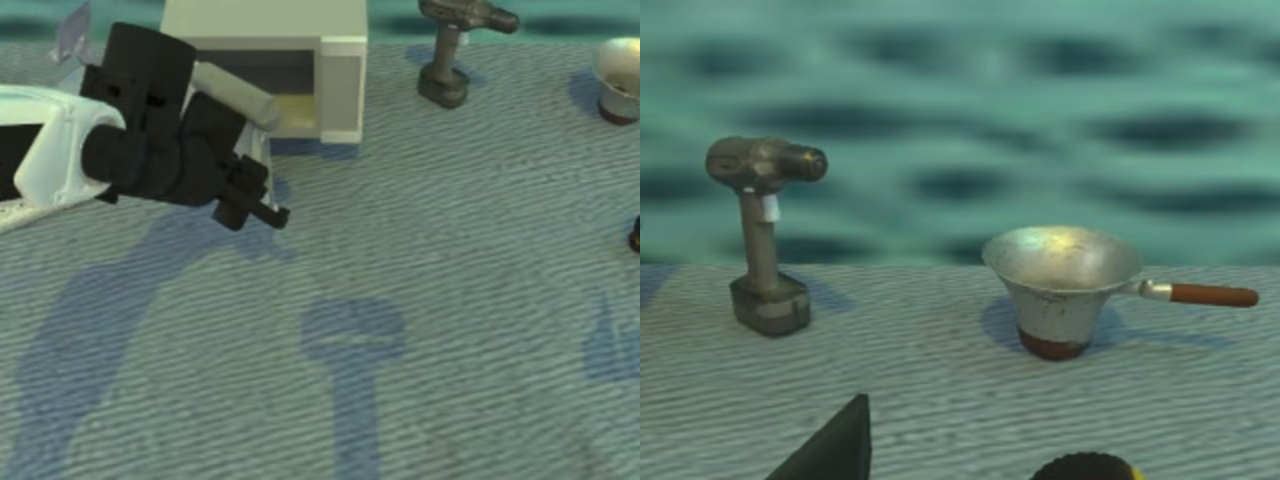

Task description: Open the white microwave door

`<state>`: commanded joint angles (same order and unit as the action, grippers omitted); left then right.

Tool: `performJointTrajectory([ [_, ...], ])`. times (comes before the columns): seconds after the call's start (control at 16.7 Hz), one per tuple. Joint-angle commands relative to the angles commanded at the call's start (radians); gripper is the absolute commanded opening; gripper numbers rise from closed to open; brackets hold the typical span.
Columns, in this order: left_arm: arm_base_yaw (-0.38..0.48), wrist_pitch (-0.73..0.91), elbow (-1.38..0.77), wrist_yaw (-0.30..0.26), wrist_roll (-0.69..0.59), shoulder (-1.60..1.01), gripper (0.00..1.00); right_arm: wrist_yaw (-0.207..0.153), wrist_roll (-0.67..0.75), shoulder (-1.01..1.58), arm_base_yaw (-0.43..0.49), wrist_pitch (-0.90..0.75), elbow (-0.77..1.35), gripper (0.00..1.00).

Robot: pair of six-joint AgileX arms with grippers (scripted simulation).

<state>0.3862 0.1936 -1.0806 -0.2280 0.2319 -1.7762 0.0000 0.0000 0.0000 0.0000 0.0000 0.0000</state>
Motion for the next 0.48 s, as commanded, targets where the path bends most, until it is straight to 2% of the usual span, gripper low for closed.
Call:
performJointTrajectory([
  [0.48,0.008,0.001,0.0,-0.007,-0.005,0.0,0.0,0.0,0.0,0.0,0.0,0.0,0.0,1.0],
])
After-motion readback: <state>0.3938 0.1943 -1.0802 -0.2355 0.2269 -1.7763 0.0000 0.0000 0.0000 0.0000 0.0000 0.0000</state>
